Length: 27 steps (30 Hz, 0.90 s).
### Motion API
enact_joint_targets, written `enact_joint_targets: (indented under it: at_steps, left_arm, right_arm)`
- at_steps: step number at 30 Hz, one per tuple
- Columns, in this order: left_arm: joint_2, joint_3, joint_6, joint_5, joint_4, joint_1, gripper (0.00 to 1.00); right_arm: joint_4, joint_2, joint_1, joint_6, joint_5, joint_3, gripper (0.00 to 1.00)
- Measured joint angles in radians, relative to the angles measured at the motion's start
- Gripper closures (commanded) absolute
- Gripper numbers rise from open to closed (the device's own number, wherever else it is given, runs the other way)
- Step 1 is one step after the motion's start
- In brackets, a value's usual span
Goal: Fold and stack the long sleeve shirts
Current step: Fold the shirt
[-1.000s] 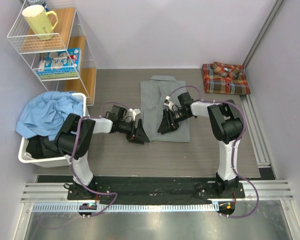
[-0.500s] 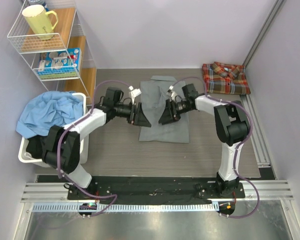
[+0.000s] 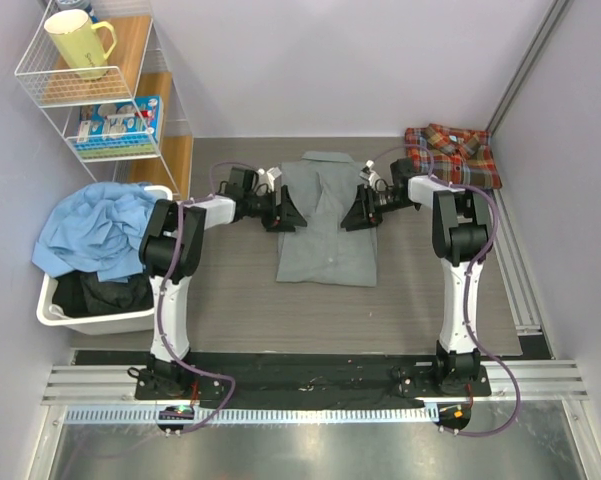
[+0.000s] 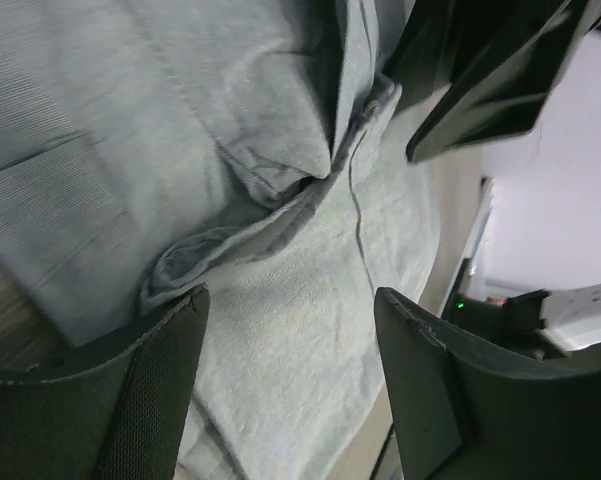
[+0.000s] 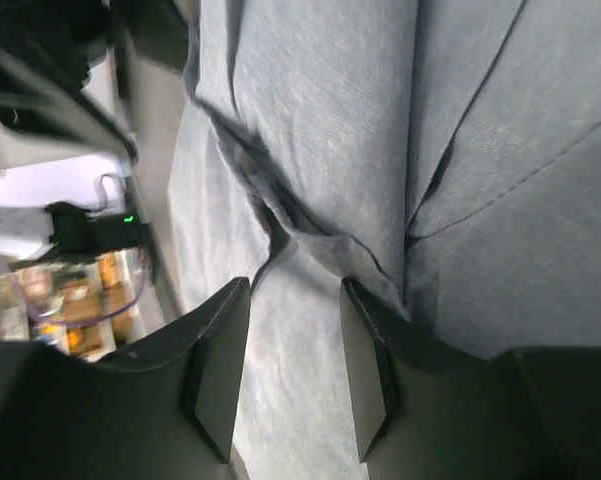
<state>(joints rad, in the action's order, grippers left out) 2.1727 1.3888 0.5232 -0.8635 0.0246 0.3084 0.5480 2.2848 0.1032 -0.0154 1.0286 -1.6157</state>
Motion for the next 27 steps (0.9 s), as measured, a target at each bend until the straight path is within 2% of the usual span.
enact_joint_targets:
  at_steps: [2, 6, 11, 14, 18, 20, 23, 27]
  left_arm:
    - [0.012, -0.002, 0.045, -0.023, -0.019, -0.035, 0.31]
    - [-0.012, -0.061, 0.062, -0.026, -0.064, -0.066, 0.31]
    - [-0.145, -0.259, 0.055, -0.023, -0.100, -0.070, 0.27]
    - [-0.257, -0.365, 0.011, -0.014, -0.068, -0.064, 0.23]
    - [-0.465, -0.406, -0.175, 0.051, 0.076, -0.043, 0.22]
    - [-0.587, -0.406, -0.331, 0.134, 0.150, -0.003, 0.21]
    - [-0.780, -0.435, -0.592, 0.332, 0.220, 0.150, 0.21]
    - [-0.896, -0.537, -0.814, 0.511, 0.227, 0.365, 0.25]
  right_arm:
    - [0.028, 0.033, 0.002, -0.010, 0.047, -0.003, 0.53]
    - [0.042, 0.032, 0.005, -0.049, 0.045, -0.006, 0.53]
    - [0.043, -0.023, 0.012, -0.090, 0.022, 0.061, 0.52]
    - [0.065, -0.092, 0.018, -0.111, -0.013, 0.131, 0.52]
    - [0.092, -0.199, 0.024, -0.110, -0.043, 0.173, 0.52]
    - [0.090, -0.259, 0.032, -0.109, -0.054, 0.174, 0.53]
    - [0.068, -0.349, 0.052, -0.110, -0.077, 0.174, 0.54]
    - [0.030, -0.371, 0.121, -0.113, -0.098, 0.173, 0.58]
